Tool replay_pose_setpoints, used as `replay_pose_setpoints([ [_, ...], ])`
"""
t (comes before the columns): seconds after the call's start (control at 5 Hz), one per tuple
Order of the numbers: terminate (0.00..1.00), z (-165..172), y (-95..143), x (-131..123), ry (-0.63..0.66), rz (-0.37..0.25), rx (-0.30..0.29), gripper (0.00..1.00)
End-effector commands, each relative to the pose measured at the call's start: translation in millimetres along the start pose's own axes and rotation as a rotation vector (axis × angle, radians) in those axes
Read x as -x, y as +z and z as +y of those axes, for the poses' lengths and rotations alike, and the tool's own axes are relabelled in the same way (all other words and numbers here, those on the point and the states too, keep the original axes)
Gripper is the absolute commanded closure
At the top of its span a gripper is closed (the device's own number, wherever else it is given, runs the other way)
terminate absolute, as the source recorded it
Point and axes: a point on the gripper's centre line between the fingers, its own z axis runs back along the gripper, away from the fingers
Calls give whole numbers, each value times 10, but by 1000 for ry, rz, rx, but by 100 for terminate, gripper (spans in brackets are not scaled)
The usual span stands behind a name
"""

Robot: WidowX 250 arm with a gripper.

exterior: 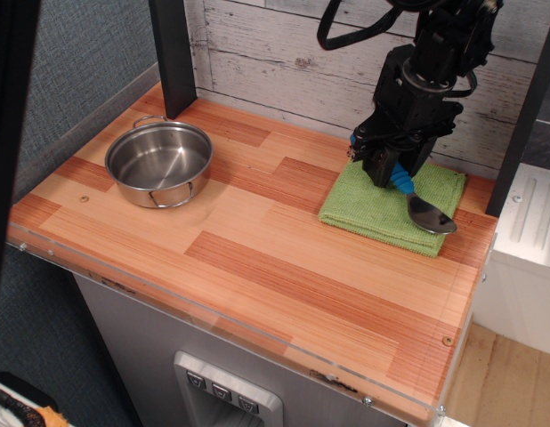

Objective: Put the spoon right on top of the napkin.

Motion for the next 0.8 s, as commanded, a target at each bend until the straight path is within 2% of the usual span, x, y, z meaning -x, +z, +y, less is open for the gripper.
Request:
replay_pose_setpoints([
  [0.0, 0, 90, 226, -135, 38, -50, 113, 0],
  [0.4, 0, 182, 505, -228, -78, -115, 161, 0],
  [0.6, 0, 356, 635, -269, -169, -137, 155, 0],
])
